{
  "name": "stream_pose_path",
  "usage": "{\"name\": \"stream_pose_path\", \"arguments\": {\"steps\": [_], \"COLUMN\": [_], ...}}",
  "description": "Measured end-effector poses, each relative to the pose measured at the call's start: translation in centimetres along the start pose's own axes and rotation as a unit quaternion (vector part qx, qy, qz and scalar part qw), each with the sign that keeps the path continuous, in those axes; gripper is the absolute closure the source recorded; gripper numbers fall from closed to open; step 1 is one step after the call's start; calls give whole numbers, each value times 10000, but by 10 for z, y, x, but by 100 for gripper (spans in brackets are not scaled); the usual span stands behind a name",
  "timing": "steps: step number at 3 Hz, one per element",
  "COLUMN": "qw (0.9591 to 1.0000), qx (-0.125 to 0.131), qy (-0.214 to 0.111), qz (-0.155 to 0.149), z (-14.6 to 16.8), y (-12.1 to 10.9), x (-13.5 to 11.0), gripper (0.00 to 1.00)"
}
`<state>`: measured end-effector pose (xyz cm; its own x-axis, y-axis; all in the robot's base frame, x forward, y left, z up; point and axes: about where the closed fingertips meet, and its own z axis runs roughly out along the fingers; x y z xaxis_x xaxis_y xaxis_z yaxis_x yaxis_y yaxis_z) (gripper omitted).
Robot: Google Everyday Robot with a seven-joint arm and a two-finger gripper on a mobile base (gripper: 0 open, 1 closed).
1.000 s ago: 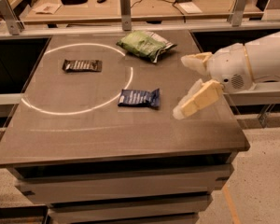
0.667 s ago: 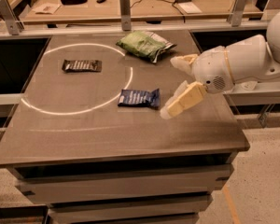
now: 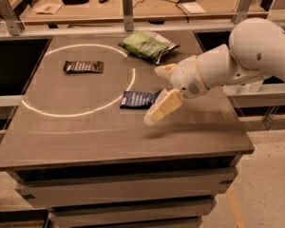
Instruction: Pick rxbar blueberry
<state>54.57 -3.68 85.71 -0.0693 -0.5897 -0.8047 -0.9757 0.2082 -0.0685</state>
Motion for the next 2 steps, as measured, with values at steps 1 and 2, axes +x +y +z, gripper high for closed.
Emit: {"name": "stream_pose_path", "arguments": {"steps": [1, 2], "qw": [9998, 9993], "qx": [-107, -189], "qy": [165, 294], "qz": [-102, -131], "z": [21, 38], "y": [-4, -4], "x": [5, 12], "gripper": [0, 0]}}
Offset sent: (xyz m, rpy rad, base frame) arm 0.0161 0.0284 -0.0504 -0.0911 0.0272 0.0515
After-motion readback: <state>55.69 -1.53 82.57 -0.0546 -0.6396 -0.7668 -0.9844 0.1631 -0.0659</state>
